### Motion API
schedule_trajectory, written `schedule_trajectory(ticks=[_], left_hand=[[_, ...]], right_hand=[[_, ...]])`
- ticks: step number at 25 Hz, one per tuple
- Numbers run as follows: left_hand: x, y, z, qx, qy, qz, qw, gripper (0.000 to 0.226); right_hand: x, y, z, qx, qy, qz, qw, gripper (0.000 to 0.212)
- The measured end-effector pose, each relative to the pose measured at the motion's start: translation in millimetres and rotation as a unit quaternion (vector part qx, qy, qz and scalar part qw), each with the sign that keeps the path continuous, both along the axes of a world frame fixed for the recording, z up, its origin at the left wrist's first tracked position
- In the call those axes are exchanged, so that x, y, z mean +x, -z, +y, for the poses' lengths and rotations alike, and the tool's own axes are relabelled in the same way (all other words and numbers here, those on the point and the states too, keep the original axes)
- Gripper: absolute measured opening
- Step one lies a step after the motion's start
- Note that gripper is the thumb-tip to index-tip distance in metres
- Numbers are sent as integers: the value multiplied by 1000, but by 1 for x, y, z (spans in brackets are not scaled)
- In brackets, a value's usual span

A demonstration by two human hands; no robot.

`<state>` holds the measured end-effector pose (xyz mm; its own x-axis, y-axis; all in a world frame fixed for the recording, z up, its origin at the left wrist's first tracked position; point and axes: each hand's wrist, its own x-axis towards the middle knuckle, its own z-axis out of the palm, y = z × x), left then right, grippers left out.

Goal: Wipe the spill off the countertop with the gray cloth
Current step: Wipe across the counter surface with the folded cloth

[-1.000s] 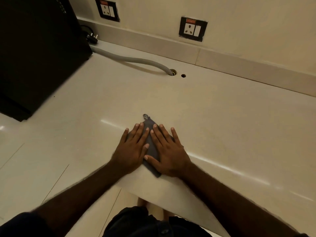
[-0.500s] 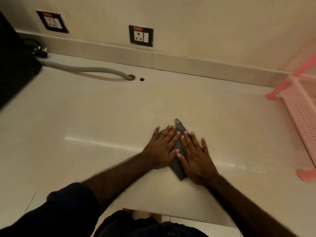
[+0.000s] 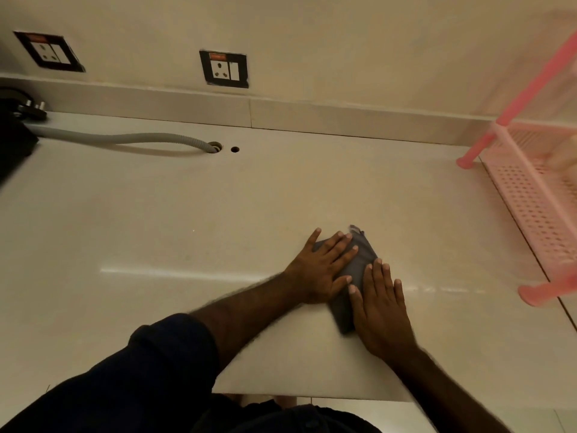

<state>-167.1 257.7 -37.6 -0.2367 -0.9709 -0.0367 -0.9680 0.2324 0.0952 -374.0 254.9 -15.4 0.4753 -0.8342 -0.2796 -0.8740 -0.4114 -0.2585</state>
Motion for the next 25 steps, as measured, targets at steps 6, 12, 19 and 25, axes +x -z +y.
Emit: schedule_trajectory(ticks=[6,12,19,25], left_hand=[[76,-6,-25,11,-67,-42,997,67],[168,-15,23,24,-162,-63,984,67],[214,-13,156,17,-325,-54,944,67],[172,-9,229,53,-422,-4,905,69]], right_hand=[[102,0,-51,8,10,-18,1000,77],[192,4,-42,-4,-128,-55,990,78],[270,1,24,-18,-330,-60,942,78],[250,3,70,-24,-423,-73,903,78]])
